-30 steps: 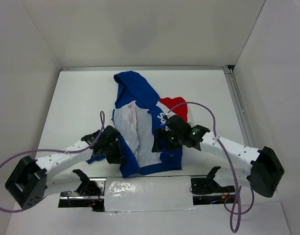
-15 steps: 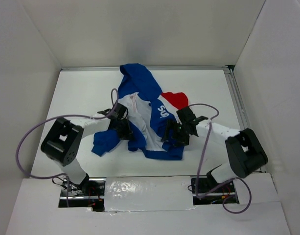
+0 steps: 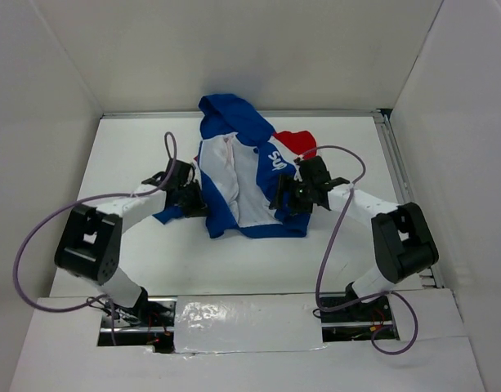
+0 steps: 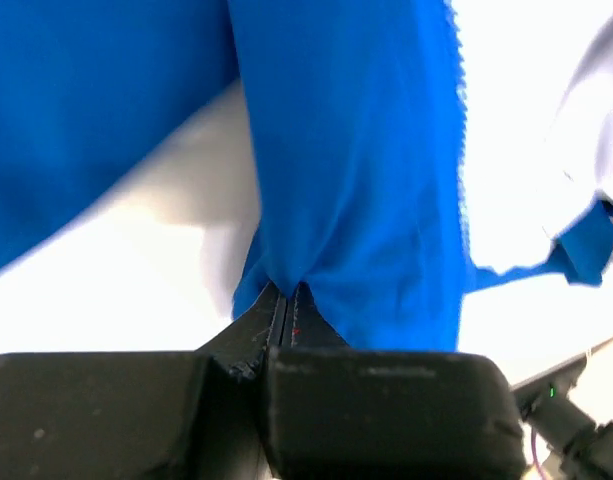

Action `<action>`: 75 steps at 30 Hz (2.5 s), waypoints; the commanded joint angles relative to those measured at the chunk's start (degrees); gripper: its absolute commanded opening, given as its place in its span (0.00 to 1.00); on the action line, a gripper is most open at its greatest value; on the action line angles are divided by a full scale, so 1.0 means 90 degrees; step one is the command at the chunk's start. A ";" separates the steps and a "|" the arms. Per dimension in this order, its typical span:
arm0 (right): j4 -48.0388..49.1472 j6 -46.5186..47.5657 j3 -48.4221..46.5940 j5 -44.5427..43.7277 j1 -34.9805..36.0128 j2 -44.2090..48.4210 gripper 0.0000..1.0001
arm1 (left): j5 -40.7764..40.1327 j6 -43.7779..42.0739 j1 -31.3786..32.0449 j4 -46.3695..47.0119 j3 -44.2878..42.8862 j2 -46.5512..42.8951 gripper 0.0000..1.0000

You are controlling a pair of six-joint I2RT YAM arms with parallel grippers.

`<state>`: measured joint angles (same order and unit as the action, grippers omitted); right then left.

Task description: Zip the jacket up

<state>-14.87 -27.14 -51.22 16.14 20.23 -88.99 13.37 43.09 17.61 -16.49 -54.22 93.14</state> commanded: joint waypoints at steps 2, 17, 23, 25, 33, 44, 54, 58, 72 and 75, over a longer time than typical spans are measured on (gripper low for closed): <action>-0.0095 0.0388 -0.0324 -0.0444 0.0438 -0.0131 0.86 | 0.0185 0.0017 0.0016 -0.0529 0.0233 -0.0837 0.04; -0.1238 0.0476 -0.1534 -0.4098 0.1512 -0.0931 0.58 | 0.0321 0.0300 -0.0052 -0.1459 0.1453 -0.3630 0.99; -0.1608 0.0458 -0.1945 -0.3824 0.1765 -0.1284 0.00 | 0.0312 0.0554 -0.0013 -0.1663 0.1698 -0.4002 0.99; -0.2123 0.0262 -0.2091 -0.3902 0.1883 -0.1119 0.00 | 0.0156 0.0739 0.0016 -0.1819 0.1649 -0.4021 0.99; -0.3065 -0.0754 -0.1683 -0.2666 0.2898 -0.0044 0.00 | 0.0019 0.1032 0.0221 -0.2170 0.1659 -0.4353 0.99; -0.1776 -0.1038 -0.1605 -0.1158 0.3553 -0.0584 0.50 | -0.0049 0.1325 0.0407 -0.2670 0.1649 -0.4636 0.99; -0.1726 -0.2403 -0.0345 -0.2524 0.3885 0.1197 0.74 | 0.0165 0.1336 0.0671 -0.2309 0.1795 -0.4724 0.99; -0.1677 -0.2941 -0.0285 -0.2876 0.3924 0.0738 0.74 | 0.0156 0.1335 0.0778 -0.2240 0.1873 -0.4724 0.99; -0.1629 -0.3918 -0.1008 -0.3366 0.4188 -0.1049 0.73 | 0.0312 0.1345 0.0915 -0.2074 0.2157 -0.4929 0.99; -0.1813 -0.4103 -0.1115 -0.3482 0.4247 -0.1322 0.73 | 0.0224 0.1355 0.0934 -0.2161 0.2157 -0.4988 0.99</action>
<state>-31.03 -60.58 -59.11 -12.84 57.65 -98.37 15.49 54.41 25.56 -35.79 -34.85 49.58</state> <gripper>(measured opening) 0.732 0.993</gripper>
